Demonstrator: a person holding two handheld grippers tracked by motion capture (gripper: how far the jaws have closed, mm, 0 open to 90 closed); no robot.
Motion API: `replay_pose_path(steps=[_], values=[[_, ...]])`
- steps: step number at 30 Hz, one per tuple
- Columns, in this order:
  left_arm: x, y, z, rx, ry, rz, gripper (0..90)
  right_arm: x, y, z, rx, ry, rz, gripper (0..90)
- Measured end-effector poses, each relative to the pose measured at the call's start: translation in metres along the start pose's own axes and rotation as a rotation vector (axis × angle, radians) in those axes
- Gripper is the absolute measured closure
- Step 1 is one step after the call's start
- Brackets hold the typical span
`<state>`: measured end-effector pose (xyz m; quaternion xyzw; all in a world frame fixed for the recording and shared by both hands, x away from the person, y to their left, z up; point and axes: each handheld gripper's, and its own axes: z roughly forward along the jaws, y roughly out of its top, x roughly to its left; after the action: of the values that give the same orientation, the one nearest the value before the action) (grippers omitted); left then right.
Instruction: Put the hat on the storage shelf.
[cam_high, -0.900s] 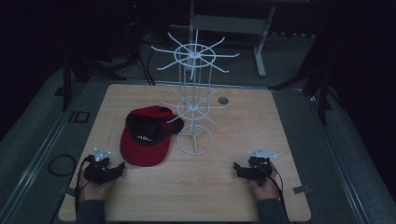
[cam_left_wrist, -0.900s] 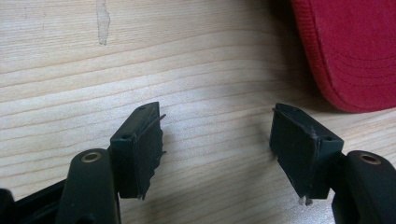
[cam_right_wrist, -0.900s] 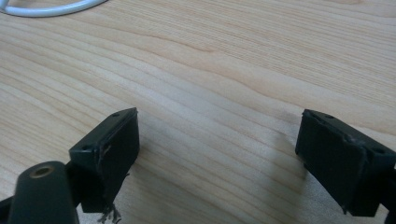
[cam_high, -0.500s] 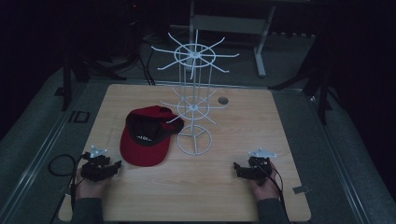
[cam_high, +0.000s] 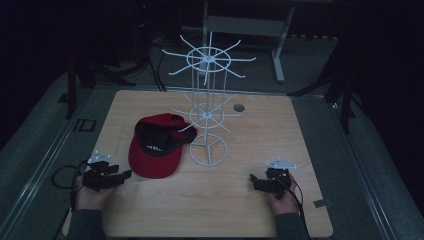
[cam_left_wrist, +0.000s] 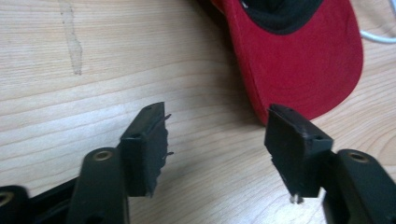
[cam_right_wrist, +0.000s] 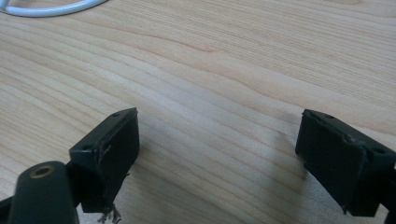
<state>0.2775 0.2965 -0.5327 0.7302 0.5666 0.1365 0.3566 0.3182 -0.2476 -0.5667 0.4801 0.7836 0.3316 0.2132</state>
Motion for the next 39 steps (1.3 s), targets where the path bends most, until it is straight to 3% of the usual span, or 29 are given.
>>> replay_pose_path(steps=[7,12,19,25,31,33,39], values=[[0.0,0.011,0.003,-0.014,-0.036,-0.004,35.9,0.0,0.0,0.0,0.0,0.0,0.0,13.4],[-0.005,0.021,0.005,-0.009,-0.049,0.019,35.9,0.0,0.0,0.0,0.0,0.001,0.001,13.4],[-0.005,0.03,0.012,0.031,-0.075,0.032,45.1,0.0,0.0,0.0,0.001,0.001,0.001,13.4],[-0.004,0.037,0.023,0.067,-0.092,0.042,47.0,0.0,0.0,0.0,0.002,0.001,0.001,13.4],[-0.001,0.043,0.034,0.101,-0.134,0.037,48.2,0.0,0.0,0.0,0.002,0.001,0.002,13.4],[0.0,0.043,0.038,0.115,-0.176,0.027,47.4,0.0,0.0,0.0,0.002,0.001,0.002,13.4],[-0.001,0.044,0.053,0.149,-0.207,0.027,47.6,0.0,0.0,0.0,0.002,0.001,0.001,13.4]])
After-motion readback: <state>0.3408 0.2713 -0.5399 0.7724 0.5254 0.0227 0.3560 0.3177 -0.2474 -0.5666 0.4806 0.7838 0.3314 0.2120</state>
